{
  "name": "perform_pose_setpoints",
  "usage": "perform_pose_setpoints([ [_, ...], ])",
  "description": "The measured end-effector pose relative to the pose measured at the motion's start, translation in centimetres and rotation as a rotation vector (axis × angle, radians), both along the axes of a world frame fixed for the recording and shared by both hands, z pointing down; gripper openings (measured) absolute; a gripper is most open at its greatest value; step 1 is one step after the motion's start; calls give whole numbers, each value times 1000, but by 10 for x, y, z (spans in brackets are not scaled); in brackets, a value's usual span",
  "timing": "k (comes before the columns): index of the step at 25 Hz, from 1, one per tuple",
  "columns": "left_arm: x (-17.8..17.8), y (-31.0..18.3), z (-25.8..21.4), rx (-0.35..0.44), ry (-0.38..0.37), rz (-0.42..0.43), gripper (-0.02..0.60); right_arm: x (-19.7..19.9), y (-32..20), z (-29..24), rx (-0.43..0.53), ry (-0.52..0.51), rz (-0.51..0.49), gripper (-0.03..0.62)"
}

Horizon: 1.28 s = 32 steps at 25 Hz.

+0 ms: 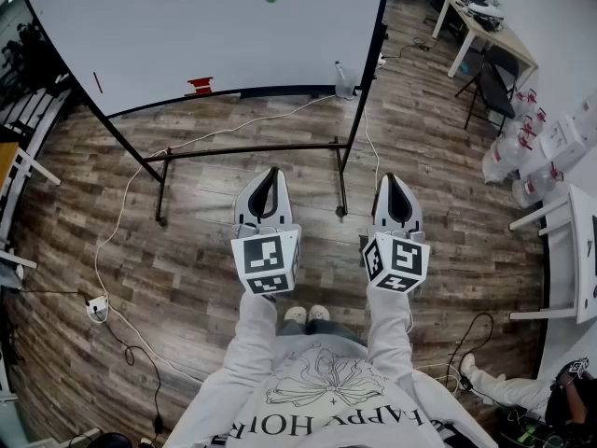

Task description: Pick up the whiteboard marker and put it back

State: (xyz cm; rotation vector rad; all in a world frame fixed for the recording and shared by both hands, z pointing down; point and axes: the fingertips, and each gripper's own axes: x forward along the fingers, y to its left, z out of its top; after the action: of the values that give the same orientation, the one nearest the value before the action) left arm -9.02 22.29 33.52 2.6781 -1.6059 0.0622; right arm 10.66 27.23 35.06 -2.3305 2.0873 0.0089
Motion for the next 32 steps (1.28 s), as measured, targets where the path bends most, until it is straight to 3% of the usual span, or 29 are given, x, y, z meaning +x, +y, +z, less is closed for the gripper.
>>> perform_pose_setpoints([
  [16, 9, -16, 2, -1, -16, -1, 5, 11, -14, 0, 5, -3, 5, 3],
  [32, 34, -35, 25, -45, -20, -95, 6, 39, -47, 20, -15, -20, -82, 5],
])
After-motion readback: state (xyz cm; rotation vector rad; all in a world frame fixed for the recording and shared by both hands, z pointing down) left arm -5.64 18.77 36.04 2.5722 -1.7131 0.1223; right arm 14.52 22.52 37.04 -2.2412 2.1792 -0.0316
